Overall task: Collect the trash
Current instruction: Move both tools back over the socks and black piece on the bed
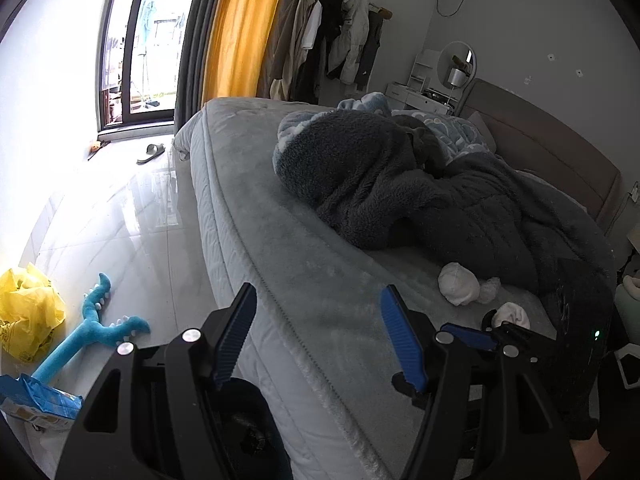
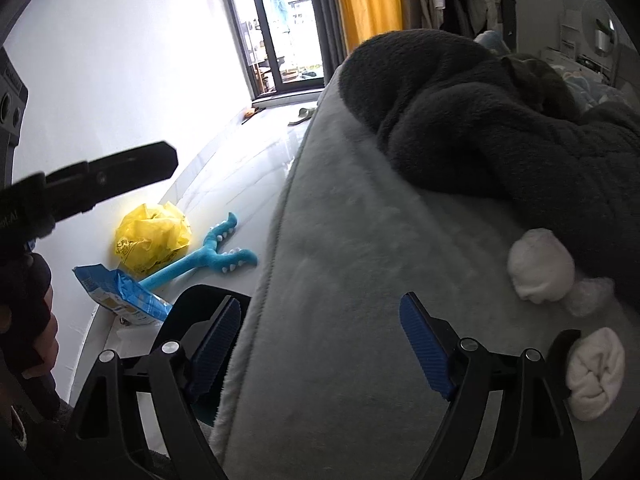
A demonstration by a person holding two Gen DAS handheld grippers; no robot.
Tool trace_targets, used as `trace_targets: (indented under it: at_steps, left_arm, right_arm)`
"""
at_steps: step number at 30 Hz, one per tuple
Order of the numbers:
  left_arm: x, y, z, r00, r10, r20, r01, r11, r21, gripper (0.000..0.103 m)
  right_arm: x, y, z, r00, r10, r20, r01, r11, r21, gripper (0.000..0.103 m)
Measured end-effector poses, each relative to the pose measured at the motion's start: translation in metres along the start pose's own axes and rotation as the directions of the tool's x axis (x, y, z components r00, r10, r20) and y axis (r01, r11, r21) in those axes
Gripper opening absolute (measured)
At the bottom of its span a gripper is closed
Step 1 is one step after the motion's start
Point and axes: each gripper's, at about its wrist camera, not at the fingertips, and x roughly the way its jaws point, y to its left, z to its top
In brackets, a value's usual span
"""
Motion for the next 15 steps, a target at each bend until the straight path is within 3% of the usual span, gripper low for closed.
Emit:
trace_targets:
  at_steps: [15]
  left_arm:
    - [0.03, -0.058, -0.006, 0.997, -0.063, -0.037, 0.065, 0.997, 0.043, 0.069]
  right_arm:
    - [-0.042, -0.11, -0.023, 0.988, -0.154, 0.024, 0.149, 0.979, 0.138, 0.084]
